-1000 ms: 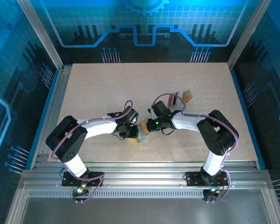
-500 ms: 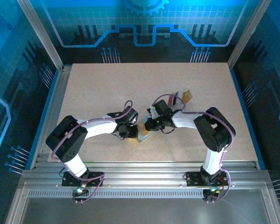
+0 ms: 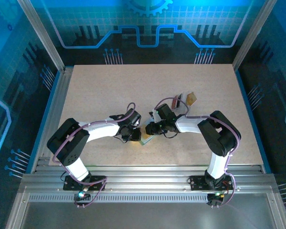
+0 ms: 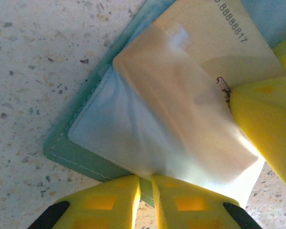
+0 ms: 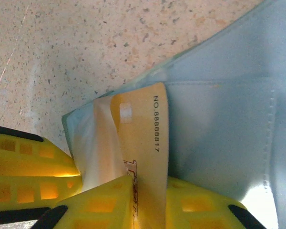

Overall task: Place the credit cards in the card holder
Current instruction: Insert the credit card into the card slot.

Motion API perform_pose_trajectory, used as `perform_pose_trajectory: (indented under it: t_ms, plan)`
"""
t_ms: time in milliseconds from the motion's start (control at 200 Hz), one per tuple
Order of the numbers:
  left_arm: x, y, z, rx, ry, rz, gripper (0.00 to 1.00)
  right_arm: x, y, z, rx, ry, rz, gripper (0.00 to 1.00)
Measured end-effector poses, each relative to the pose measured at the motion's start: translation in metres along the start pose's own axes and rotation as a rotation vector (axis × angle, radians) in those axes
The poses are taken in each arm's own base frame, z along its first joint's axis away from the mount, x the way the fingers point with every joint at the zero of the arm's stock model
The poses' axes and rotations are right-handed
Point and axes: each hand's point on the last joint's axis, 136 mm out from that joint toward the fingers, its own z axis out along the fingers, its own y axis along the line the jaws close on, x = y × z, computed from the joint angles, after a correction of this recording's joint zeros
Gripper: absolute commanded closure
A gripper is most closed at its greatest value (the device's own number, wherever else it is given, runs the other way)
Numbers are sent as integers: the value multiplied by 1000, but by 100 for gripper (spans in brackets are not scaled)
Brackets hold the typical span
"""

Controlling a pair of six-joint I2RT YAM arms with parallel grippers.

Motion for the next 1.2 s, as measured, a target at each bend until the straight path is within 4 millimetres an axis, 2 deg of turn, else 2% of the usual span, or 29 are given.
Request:
perform_pose_trajectory:
  t_ms: [230, 465, 590, 745, 956, 1111, 1201]
  plan:
    - [1, 2, -5, 54, -3, -28, 75, 5, 8, -3, 46, 12, -57, 57]
    - [8, 16, -20, 80, 17, -82, 68, 24, 20, -4, 68, 110, -78, 52]
    - [4, 17, -34, 113, -2, -113, 66, 28, 20, -5, 70, 133, -75, 51]
    - [-1, 13, -46, 171, -12, -140, 73, 32, 23, -7, 49, 157, -62, 48]
    - [1, 3, -49, 234, 16, -165, 86, 33, 19, -12, 32, 177, -27, 47]
    - [0, -7, -49, 288, 18, -166, 88, 30, 14, -17, 41, 173, -1, 46]
    - [5, -9, -46, 295, 35, -164, 88, 26, 11, -19, 44, 160, 25, 50]
